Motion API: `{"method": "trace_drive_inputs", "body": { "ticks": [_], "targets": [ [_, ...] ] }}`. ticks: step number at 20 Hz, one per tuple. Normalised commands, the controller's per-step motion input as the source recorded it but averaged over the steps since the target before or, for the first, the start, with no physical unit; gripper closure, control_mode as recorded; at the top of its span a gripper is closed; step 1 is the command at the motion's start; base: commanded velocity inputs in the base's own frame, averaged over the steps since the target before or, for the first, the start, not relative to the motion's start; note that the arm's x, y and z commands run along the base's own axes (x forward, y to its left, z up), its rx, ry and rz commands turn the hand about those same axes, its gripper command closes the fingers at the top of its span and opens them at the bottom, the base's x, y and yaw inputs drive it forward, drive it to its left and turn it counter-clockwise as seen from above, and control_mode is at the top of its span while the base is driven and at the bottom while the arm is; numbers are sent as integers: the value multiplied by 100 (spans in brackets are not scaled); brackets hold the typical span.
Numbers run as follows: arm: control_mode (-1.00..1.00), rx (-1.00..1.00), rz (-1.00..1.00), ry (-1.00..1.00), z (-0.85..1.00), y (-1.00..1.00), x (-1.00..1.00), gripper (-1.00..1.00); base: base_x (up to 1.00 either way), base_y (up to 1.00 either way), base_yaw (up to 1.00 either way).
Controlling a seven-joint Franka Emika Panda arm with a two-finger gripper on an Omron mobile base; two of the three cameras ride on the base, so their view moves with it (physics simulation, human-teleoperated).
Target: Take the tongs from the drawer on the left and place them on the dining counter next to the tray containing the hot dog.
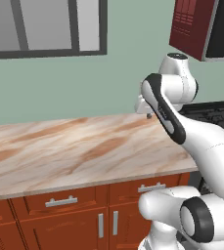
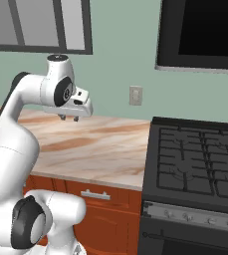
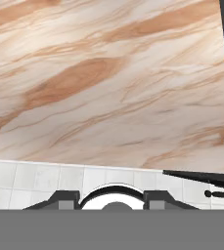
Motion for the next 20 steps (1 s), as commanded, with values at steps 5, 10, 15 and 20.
{"method": "trace_drive_inputs", "body": {
  "ticks": [5,10,15,20],
  "targets": [
    [-100,0,0,-2,0,1,-20,-100,0,0,0],
    [-100,-3,9,-16,0,36,-88,-100,0,0,0],
    [-100,-12,18,-17,0,62,-96,-100,0,0,0],
    [-100,-27,31,-17,0,97,-64,-100,0,0,0]
  ]
}}
